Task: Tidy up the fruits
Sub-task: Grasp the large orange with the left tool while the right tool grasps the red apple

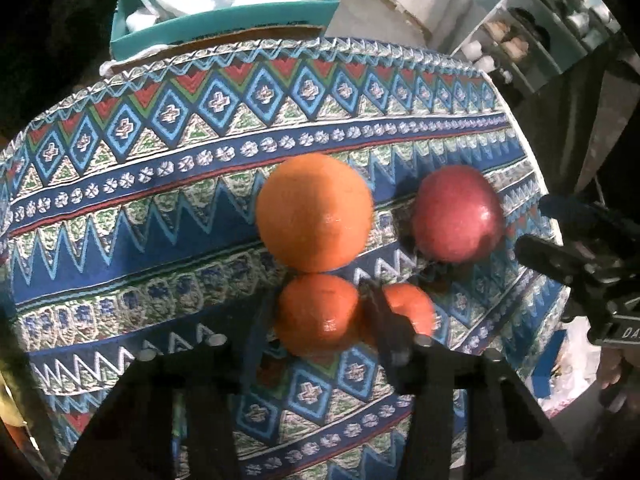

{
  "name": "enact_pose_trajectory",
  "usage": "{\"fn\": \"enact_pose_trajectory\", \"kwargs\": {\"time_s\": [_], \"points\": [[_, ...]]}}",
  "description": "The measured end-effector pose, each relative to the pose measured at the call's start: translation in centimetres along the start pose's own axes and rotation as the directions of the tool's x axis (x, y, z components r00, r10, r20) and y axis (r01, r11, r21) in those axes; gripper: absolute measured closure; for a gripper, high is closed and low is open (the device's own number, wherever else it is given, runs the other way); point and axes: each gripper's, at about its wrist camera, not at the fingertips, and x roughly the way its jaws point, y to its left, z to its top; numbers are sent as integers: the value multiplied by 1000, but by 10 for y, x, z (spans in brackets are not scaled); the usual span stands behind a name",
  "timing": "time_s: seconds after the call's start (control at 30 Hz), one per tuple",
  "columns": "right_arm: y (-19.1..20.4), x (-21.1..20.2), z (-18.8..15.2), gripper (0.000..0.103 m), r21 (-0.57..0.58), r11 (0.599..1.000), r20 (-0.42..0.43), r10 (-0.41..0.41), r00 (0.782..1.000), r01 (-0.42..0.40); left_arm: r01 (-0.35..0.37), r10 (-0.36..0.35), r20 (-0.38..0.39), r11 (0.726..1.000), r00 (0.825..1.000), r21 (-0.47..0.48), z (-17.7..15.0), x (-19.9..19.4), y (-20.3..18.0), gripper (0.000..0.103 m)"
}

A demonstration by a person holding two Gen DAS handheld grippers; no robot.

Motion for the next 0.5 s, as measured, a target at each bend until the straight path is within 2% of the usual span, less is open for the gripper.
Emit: {"fn": "enact_pose_trajectory", "kwargs": {"time_s": [0.07,0.13,0.17,0.23,0.37,0.43,0.47,0.5], "points": [[1,2,0,17,-5,1000,-3,-2,1000,2,17,-17,-5,1000,1000,-15,-1,0,4,54],[3,2,0,17,-8,1000,-4,-2,1000,2,13,-13,-20,1000,1000,-26,-1,2,6,45],[3,2,0,17,-9,1000,-4,-1,1000,1,0,-1,-31,1000,1000,-28,-2,6,7,37],[5,3,1,16,-13,1000,-3,0,1000,0,-14,13,-38,999,999,-28,-6,12,7,35],[5,7,3,16,-7,1000,-1,15,1000,-15,-33,34,-36,999,999,7,-7,14,2,35],[4,11,4,16,4,1000,-3,30,1000,-30,-38,38,-29,999,999,16,-8,14,1,42],[4,14,5,16,9,999,-2,39,999,-39,-22,23,-28,1000,999,19,-9,14,0,50],[4,16,6,16,14,999,-1,49,999,-49,-6,7,-31,1000,999,18,-8,14,-2,54]]}}
